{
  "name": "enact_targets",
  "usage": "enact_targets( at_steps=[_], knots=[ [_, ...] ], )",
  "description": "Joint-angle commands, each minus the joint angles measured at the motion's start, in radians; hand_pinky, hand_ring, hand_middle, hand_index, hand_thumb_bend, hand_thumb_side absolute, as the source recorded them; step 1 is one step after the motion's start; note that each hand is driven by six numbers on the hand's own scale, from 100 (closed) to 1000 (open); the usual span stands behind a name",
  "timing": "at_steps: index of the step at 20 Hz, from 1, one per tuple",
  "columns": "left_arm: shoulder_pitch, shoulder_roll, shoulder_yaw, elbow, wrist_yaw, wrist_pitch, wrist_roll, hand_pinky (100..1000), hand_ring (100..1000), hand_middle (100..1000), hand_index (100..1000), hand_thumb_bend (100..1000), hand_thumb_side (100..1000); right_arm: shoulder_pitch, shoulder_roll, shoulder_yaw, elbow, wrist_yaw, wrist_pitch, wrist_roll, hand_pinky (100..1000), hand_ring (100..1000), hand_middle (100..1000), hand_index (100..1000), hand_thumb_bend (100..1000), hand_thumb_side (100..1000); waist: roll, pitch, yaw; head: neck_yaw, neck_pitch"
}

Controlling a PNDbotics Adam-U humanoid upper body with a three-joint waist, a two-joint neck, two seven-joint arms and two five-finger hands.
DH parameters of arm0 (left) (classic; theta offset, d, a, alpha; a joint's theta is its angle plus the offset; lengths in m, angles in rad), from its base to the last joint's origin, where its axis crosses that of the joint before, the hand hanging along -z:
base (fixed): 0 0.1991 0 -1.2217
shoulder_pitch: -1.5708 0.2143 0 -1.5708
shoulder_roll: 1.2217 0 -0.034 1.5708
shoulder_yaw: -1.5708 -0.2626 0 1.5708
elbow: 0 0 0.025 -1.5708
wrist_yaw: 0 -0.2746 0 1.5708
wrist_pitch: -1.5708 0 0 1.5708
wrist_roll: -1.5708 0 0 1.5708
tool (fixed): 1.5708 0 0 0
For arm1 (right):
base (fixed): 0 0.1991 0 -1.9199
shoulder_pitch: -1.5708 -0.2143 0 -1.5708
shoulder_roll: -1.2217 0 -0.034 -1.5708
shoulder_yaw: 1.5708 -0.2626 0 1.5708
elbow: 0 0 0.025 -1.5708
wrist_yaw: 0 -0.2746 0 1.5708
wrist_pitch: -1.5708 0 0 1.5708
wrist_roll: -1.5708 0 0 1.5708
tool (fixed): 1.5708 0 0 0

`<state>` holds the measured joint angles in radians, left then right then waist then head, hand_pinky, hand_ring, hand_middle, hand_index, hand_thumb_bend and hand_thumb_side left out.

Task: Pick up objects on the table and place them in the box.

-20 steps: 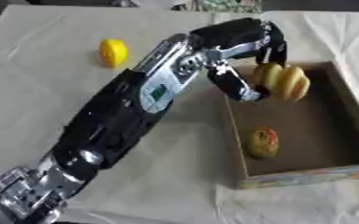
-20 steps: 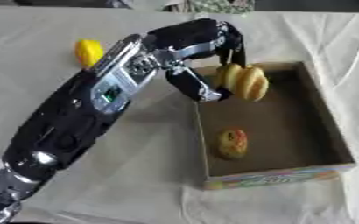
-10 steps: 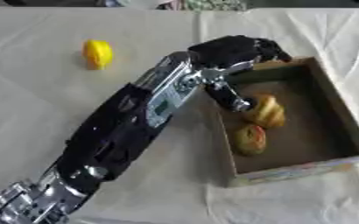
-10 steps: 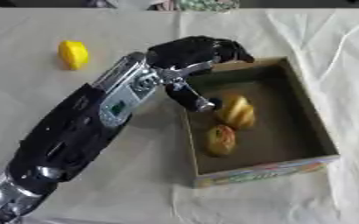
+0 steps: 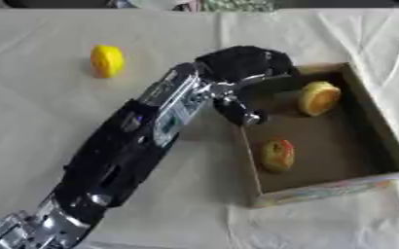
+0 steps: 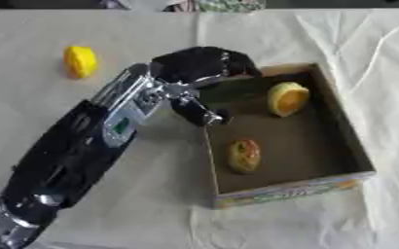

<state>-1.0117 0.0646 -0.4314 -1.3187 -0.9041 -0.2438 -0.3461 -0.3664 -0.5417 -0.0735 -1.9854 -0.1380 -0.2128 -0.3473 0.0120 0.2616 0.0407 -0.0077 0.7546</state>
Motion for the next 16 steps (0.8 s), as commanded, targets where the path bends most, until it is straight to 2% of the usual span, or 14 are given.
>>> enact_targets(
  at_steps=[1, 4, 8, 9, 11, 13, 16],
  knots=[
    [-0.05, 0.076, 0.061, -0.088, 0.047, 0.025, 0.051, 870, 854, 817, 885, 335, 100, 0.003, -0.033, -0.015, -0.015, 0.004, 0.002, -0.008, 876, 780, 681, 763, 100, 550, 0.001, -0.028, 0.013, -0.02, 0.001],
    [-0.074, 0.145, 0.122, -0.103, 0.091, 0.065, 0.091, 867, 852, 816, 888, 333, 100, 0.02, -0.043, -0.021, -0.015, 0.012, 0.003, -0.015, 876, 780, 681, 763, 100, 550, 0.01, -0.032, 0.035, -0.039, 0.005],
    [-0.071, 0.236, 0.196, -0.069, 0.128, 0.116, 0.124, 867, 852, 819, 890, 306, 100, 0.038, -0.051, -0.026, -0.015, 0.023, 0.006, -0.021, 877, 780, 680, 762, 100, 547, 0.013, -0.028, 0.055, -0.056, 0.001],
    [-0.064, 0.322, 0.215, -0.065, 0.156, 0.124, 0.128, 868, 854, 821, 893, 311, 100, 0.035, -0.05, -0.024, -0.015, 0.025, 0.005, -0.021, 877, 780, 680, 762, 100, 547, 0.012, -0.023, 0.048, -0.049, -0.003],
    [-0.046, 0.441, 0.24, -0.063, 0.226, 0.135, 0.121, 871, 860, 824, 897, 344, 100, 0.03, -0.05, -0.021, -0.015, 0.026, 0.003, -0.018, 877, 781, 680, 762, 100, 546, 0.01, -0.014, 0.039, -0.043, -0.011],
    [-0.032, 0.508, 0.257, -0.04, 0.247, 0.138, 0.106, 874, 864, 827, 904, 364, 100, 0.027, -0.053, -0.023, -0.015, 0.029, -0.003, -0.018, 877, 781, 681, 762, 100, 544, 0.006, -0.004, 0.036, -0.047, -0.024],
    [-0.018, 0.548, 0.271, 0.033, 0.256, 0.126, 0.079, 879, 869, 832, 910, 340, 100, 0.025, -0.056, -0.023, -0.015, 0.036, -0.012, -0.017, 877, 785, 684, 763, 100, 542, 0.002, 0.011, 0.031, -0.057, -0.044]
  ],
)
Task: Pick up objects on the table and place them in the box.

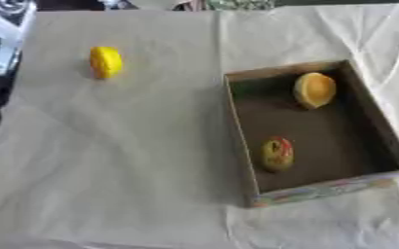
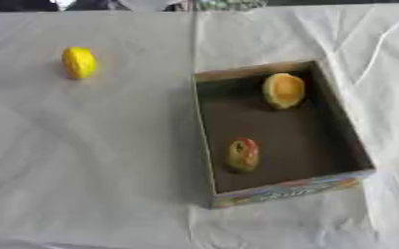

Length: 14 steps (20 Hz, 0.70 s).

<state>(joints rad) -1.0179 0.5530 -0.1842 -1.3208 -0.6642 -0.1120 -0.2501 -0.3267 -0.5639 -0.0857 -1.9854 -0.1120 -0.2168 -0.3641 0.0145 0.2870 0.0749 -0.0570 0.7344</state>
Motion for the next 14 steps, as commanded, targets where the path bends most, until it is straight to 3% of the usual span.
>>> enact_targets(
  at_steps=[1, 4, 8, 9, 14],
  knots=[
    [-0.009, 0.063, 0.027, 0.06, 0.021, -0.014, -0.025, 878, 869, 832, 910, 331, 100, -0.017, -0.034, -0.01, -0.015, 0.012, -0.01, 0.002, 877, 785, 685, 763, 100, 542, -0.003, -0.008, -0.006, -0.012, -0.031],
    [-0.007, 0.064, 0.038, 0.12, 0.025, -0.042, -0.039, 881, 873, 838, 914, 347, 100, -0.024, -0.032, -0.007, -0.015, 0.015, -0.014, 0.006, 877, 785, 684, 762, 100, 540, -0.007, 0.008, -0.022, -0.017, -0.047],
    [-0.011, 0.062, 0.057, 0.189, 0.006, -0.05, -0.048, 882, 875, 845, 917, 350, 174, -0.021, -0.032, -0.008, -0.015, 0.021, -0.02, 0.005, 879, 786, 683, 762, 100, 537, -0.007, 0.027, -0.044, 0.004, -0.055],
    [-0.012, 0.062, 0.062, 0.205, 0.001, -0.047, -0.052, 886, 880, 848, 922, 375, 234, -0.019, -0.031, -0.008, -0.015, 0.022, -0.019, 0.004, 879, 786, 683, 761, 100, 537, -0.007, 0.031, -0.047, 0.01, -0.058],
    [-0.022, 0.069, 0.076, 0.263, -0.01, -0.051, -0.094, 900, 895, 858, 930, 447, 349, -0.015, -0.029, -0.007, -0.015, 0.027, -0.012, 0.002, 880, 786, 681, 760, 100, 536, -0.001, 0.044, -0.052, 0.026, -0.071]
  ],
)
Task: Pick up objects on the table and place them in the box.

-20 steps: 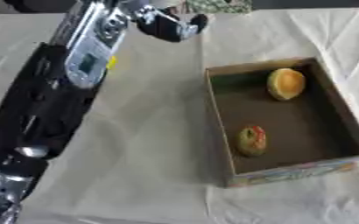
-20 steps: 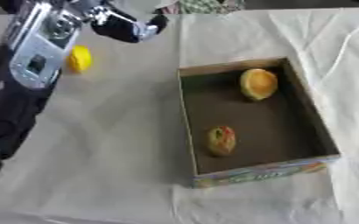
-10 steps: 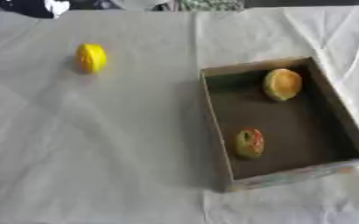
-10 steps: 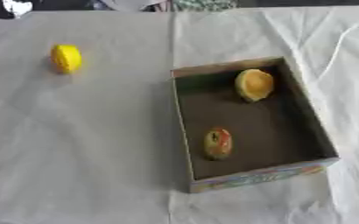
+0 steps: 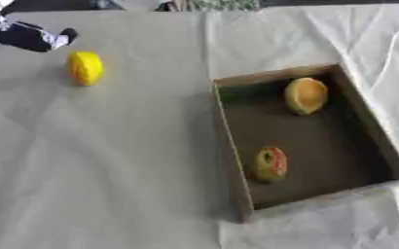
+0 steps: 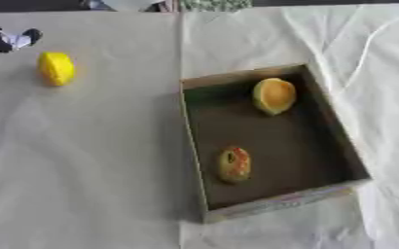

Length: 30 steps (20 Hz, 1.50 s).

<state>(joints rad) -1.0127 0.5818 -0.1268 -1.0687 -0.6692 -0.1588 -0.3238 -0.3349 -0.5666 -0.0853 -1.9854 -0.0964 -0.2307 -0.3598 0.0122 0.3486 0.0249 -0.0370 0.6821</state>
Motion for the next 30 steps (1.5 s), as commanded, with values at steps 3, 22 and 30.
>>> enact_targets(
  at_steps=[3, 22, 30],
  knots=[
    [-0.033, 0.047, 0.02, 0.018, -0.013, -0.012, -0.047, 907, 907, 862, 925, 514, 351, -0.007, -0.026, -0.006, -0.015, 0.012, 0.005, -0.001, 881, 785, 680, 760, 100, 535, 0.003, -0.012, -0.003, 0.008, -0.021],
    [-0.071, -0.02, 0.031, 0.131, -0.037, -0.001, -0.134, 896, 908, 855, 929, 428, 100, -0.025, -0.016, 0.006, -0.015, -0.001, 0.013, 0.013, 885, 783, 673, 757, 100, 536, 0.018, 0.016, -0.03, 0.049, -0.037],
    [-0.083, -0.031, 0.025, 0.161, -0.078, 0.006, -0.209, 867, 891, 823, 911, 429, 100, -0.032, -0.014, 0.011, -0.015, -0.01, 0.012, 0.014, 886, 781, 670, 756, 100, 539, 0.031, 0.025, -0.038, 0.057, -0.039]
  ],
)
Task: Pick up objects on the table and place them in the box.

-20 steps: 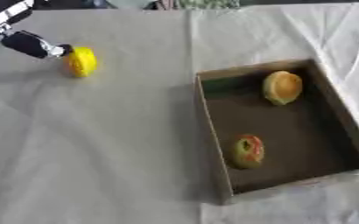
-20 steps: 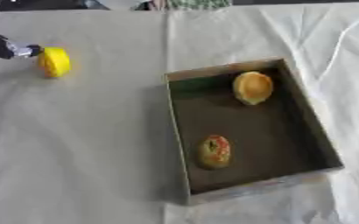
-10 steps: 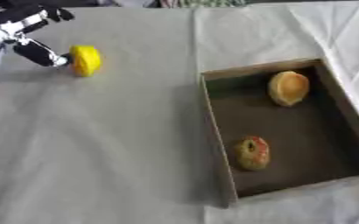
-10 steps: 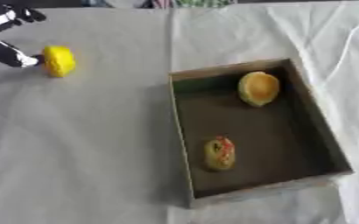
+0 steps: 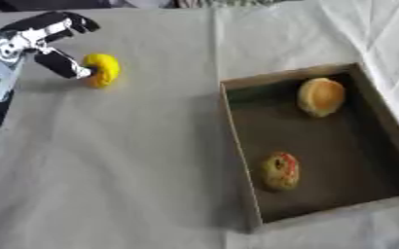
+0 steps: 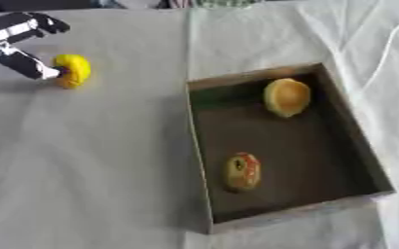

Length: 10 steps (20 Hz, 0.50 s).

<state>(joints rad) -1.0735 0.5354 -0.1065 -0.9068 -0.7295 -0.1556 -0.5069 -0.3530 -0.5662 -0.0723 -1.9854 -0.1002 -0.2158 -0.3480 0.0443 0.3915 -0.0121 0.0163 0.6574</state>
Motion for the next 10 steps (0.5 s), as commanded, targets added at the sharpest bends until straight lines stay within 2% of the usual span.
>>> enact_targets(
  at_steps=[1, 3, 5, 7, 9, 10],
  knots=[
    [-0.023, 0.015, 0.006, 0.001, -0.025, 0.005, -0.034, 866, 890, 822, 910, 427, 100, -0.015, -0.014, -0.001, -0.015, -0.008, -0.004, 0.002, 886, 781, 670, 756, 100, 539, 0.0, -0.018, -0.001, 0.004, -0.014],
    [-0.022, 0.013, 0.008, 0.004, -0.034, 0.009, -0.042, 847, 875, 793, 896, 396, 100, -0.016, -0.013, 0.002, -0.015, -0.012, -0.006, 0.003, 887, 781, 669, 756, 100, 539, 0.001, -0.018, -0.002, 0.004, -0.013],
    [-0.02, 0.01, 0.009, 0.007, -0.034, 0.013, -0.041, 808, 829, 727, 849, 337, 100, -0.018, -0.012, 0.004, -0.015, -0.015, -0.007, 0.005, 887, 781, 669, 757, 100, 539, 0.002, -0.019, -0.003, 0.004, -0.013],
    [-0.018, 0.006, 0.008, 0.01, -0.03, 0.018, -0.036, 765, 776, 662, 797, 245, 100, -0.019, -0.011, 0.006, -0.015, -0.018, -0.008, 0.007, 887, 781, 668, 757, 100, 540, 0.002, -0.019, -0.004, 0.005, -0.012],
    [-0.018, 0.004, 0.007, 0.012, -0.025, 0.024, -0.03, 751, 753, 633, 772, 210, 100, -0.019, -0.01, 0.005, -0.015, -0.021, -0.007, 0.005, 888, 781, 667, 757, 100, 540, 0.002, -0.02, -0.005, 0.004, -0.011],
    [-0.017, 0.003, 0.006, 0.012, -0.022, 0.024, -0.027, 729, 716, 598, 736, 159, 100, -0.019, -0.009, 0.006, -0.015, -0.023, -0.007, 0.004, 888, 781, 667, 757, 100, 541, 0.002, -0.02, -0.005, 0.004, -0.011]
  ],
)
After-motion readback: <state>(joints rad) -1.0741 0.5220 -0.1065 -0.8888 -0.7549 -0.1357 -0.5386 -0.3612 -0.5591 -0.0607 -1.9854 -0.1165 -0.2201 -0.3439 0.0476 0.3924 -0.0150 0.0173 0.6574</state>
